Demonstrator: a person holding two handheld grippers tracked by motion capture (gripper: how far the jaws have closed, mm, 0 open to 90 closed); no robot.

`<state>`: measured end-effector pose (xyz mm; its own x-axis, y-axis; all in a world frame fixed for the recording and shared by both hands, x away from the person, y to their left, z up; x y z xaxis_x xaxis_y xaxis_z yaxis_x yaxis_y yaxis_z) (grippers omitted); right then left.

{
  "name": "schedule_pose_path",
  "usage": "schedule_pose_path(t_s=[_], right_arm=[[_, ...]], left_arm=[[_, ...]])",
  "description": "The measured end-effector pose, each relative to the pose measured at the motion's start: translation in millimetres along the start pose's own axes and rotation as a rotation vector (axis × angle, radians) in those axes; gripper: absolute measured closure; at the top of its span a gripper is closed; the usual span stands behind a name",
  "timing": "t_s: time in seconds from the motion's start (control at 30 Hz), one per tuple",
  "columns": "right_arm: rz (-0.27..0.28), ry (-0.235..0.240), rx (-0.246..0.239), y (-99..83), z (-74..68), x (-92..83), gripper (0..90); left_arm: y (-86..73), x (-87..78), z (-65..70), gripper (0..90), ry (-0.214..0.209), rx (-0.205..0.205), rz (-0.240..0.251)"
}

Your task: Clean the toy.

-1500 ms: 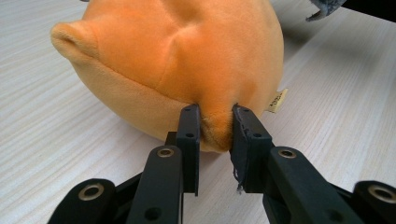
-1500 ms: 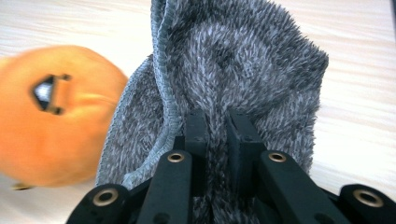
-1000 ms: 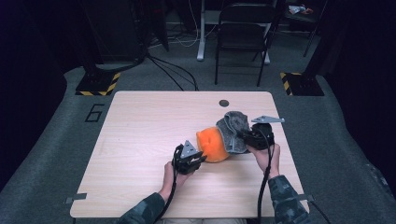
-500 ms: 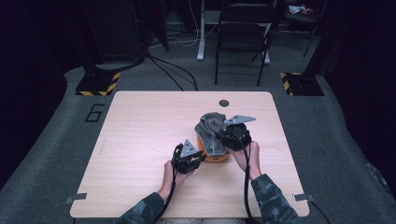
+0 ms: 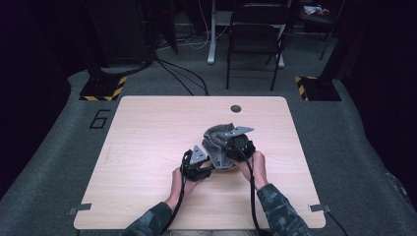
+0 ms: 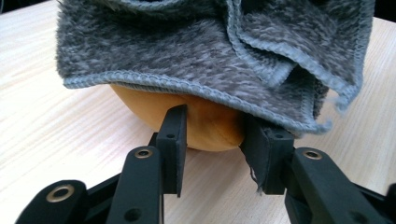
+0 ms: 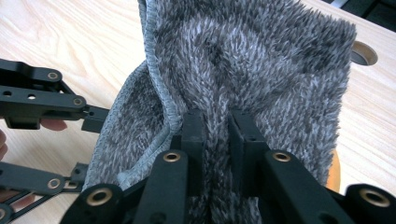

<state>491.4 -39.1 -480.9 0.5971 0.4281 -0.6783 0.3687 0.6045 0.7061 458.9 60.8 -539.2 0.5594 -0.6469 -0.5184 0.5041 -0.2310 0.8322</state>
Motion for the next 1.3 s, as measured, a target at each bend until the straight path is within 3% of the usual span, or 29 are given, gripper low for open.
schedule_pose_path(t_s=[0.03,0.07,0.2,0.3,0.4,0.5,0.6,0.7,0.83,1.3], right_arm=[[0.000,0.000,0.000,0.0,0.0,0.0,76.7],[-0.005,-0.008,-0.010,-0.8,-1.1,1.1,72.0],[-0.018,-0.034,-0.048,-1.2,-1.9,0.5,52.4],[-0.046,-0.102,-0.073,-3.0,-2.4,-1.0,39.6],[-0.052,-0.119,-0.083,-5.5,-1.3,-0.5,45.7],[-0.061,-0.119,-0.109,-11.1,-0.2,0.7,64.5],[-0.052,-0.118,-0.104,-12.7,-0.3,1.8,72.6],[-0.049,-0.119,-0.110,-12.0,-0.2,1.0,74.5],[-0.026,-0.089,-0.082,-11.2,3.5,-1.9,74.8],[-0.007,-0.110,-0.035,-16.0,20.4,-11.9,75.7]], left_arm=[[0.0,0.0,0.0,62.1,0.000,0.000,0.000],[0.9,1.5,0.4,65.5,0.004,0.024,0.001],[3.1,1.4,4.0,77.1,-0.012,0.046,0.013],[4.7,2.8,5.6,80.5,-0.020,0.044,0.028],[5.1,3.5,6.8,81.6,-0.024,0.045,0.028],[5.5,4.1,7.1,82.1,-0.019,0.052,0.033],[4.7,3.8,7.7,82.2,-0.022,0.049,0.030],[3.8,3.0,7.4,82.1,-0.025,0.038,0.026],[4.2,1.7,6.5,82.1,-0.031,0.037,0.031],[4.8,1.0,7.0,81.9,-0.041,0.042,0.030]])
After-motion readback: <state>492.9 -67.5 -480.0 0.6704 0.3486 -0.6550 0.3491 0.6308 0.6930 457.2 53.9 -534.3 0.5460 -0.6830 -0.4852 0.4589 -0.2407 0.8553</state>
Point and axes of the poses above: each handheld gripper's, and its own axes: x roughly forward along the jaws, y roughly out of its top, z roughly to its right, the point moved 8 cm from there along x, roughly forward along the jaws, and after that the axes turned 12 degrees about -x, right-handed, at the moved point
